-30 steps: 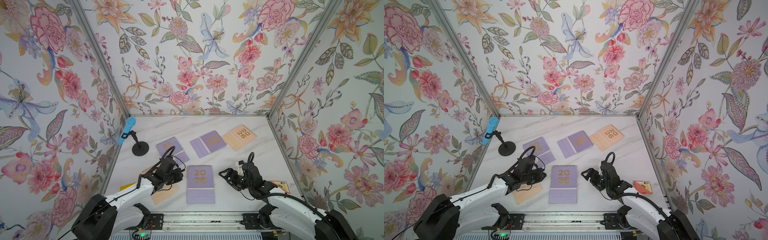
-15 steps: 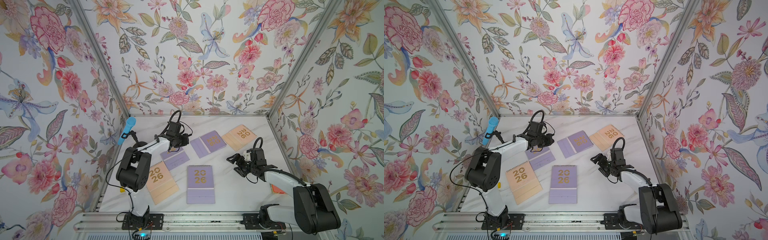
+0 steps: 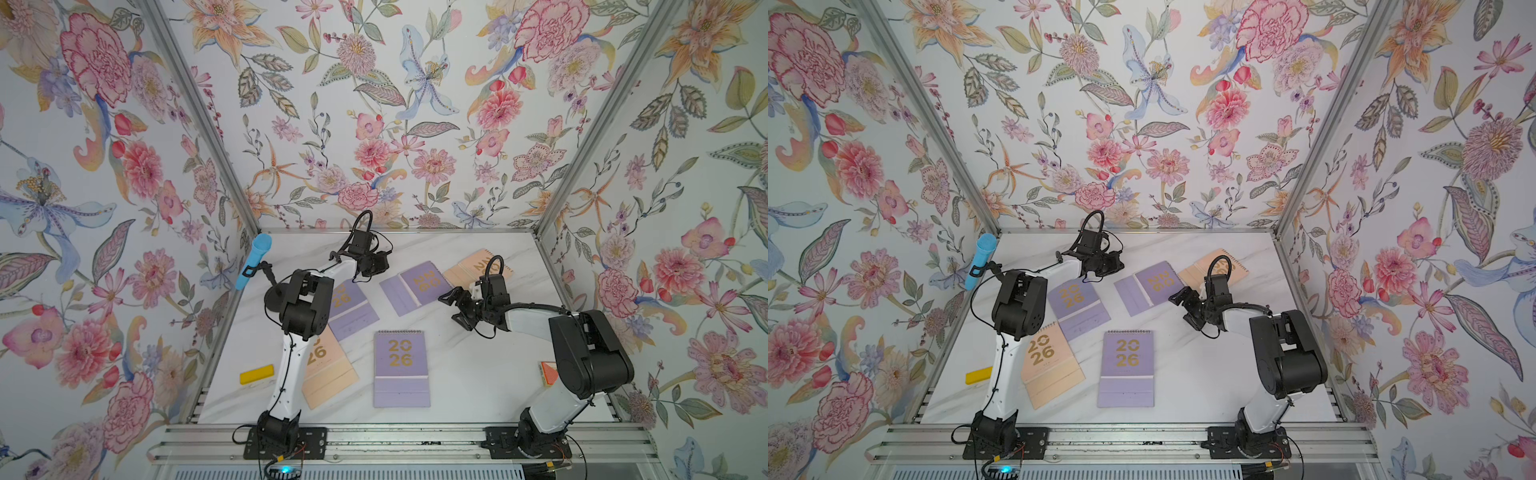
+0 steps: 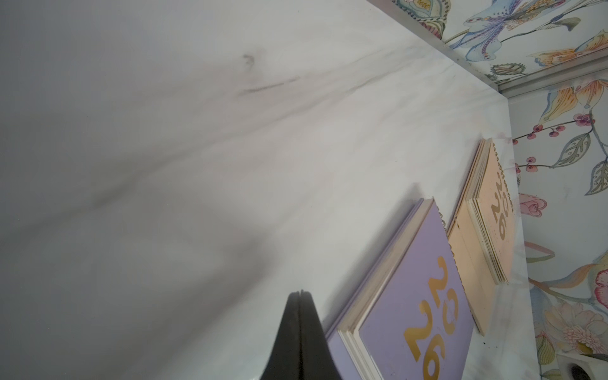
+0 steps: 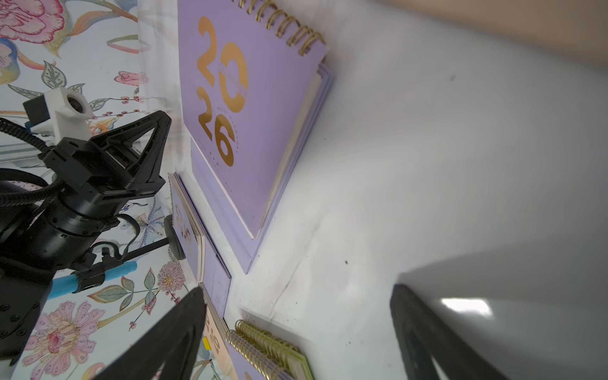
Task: Stack the calendars
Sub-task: Pick up the calendar at the center of the board.
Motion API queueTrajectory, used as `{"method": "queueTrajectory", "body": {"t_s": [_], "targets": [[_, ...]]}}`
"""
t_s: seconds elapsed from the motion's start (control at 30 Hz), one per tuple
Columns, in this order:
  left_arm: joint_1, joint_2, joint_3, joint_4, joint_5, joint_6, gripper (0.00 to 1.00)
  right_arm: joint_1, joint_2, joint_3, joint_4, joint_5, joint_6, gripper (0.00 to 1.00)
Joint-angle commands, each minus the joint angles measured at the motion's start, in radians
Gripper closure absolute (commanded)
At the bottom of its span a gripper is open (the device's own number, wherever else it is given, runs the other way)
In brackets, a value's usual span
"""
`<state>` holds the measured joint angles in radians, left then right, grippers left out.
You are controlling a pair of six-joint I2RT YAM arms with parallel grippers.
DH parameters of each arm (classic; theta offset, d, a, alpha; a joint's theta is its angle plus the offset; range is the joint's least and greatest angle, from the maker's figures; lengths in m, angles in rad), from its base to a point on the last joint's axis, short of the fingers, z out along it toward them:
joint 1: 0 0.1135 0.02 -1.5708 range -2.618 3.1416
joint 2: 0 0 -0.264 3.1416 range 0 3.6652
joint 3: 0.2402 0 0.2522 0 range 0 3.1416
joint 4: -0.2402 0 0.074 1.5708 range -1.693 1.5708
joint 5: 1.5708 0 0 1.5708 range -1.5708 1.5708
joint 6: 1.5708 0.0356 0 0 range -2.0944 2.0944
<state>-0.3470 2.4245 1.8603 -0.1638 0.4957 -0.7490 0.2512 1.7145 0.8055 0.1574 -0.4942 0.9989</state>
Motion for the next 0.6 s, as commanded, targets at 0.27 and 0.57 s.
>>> {"method": "queueTrajectory", "body": {"t_s": [0.27,0.57], "targets": [[-0.014,0.14,0.181,-0.026,0.091,-0.037,1.0,0.06,0.155,0.116,0.026,0.059,0.082,0.11],[-0.053,0.169,0.177,-0.046,0.1,-0.025,1.0,0.069,0.211,0.149,0.051,0.074,0.106,0.11]]}}
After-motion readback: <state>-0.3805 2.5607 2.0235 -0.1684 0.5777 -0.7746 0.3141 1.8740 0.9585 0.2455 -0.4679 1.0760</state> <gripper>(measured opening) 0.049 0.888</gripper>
